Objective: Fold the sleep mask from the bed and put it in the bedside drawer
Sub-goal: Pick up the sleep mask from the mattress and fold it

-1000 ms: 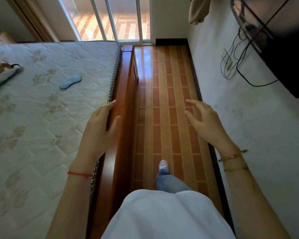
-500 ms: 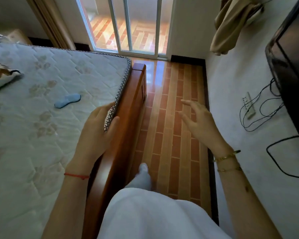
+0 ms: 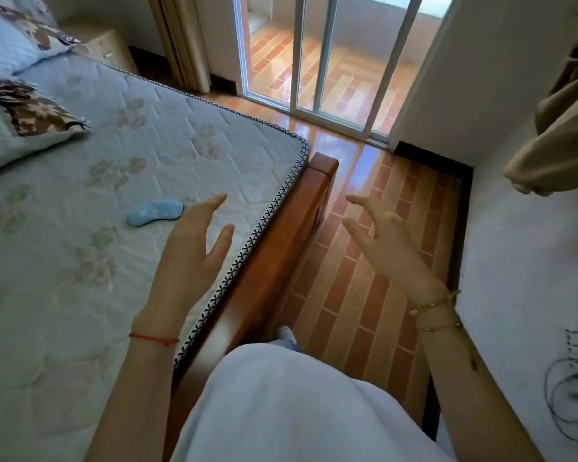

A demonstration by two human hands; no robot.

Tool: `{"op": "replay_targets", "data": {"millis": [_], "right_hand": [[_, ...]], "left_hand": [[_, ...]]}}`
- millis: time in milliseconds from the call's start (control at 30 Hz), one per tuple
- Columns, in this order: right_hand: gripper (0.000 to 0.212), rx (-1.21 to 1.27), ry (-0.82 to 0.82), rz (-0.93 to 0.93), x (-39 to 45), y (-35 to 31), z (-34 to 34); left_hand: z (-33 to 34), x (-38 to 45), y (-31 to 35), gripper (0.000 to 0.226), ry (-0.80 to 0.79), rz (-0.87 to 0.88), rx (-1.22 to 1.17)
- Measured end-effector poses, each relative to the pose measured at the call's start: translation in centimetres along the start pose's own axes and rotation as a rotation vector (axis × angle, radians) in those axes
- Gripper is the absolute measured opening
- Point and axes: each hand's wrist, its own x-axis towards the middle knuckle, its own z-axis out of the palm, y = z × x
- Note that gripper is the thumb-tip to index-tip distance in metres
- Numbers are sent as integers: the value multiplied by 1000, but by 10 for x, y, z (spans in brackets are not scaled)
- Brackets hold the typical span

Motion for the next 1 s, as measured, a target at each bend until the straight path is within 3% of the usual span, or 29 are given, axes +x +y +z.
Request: {"op": "replay_targets", "data": {"millis": [267,600,1000], "right_hand": [[41,20,-167,-126,126,-7,26],[39,46,-356,-333,195,-20,80],[41,62,-599,-531,263,-13,100]], "left_hand": [[-3,75,-21,48,51,-160,47],[-10,59,-39,47,133,-456,132],[25,72,-22,47,301,-685,178]]}}
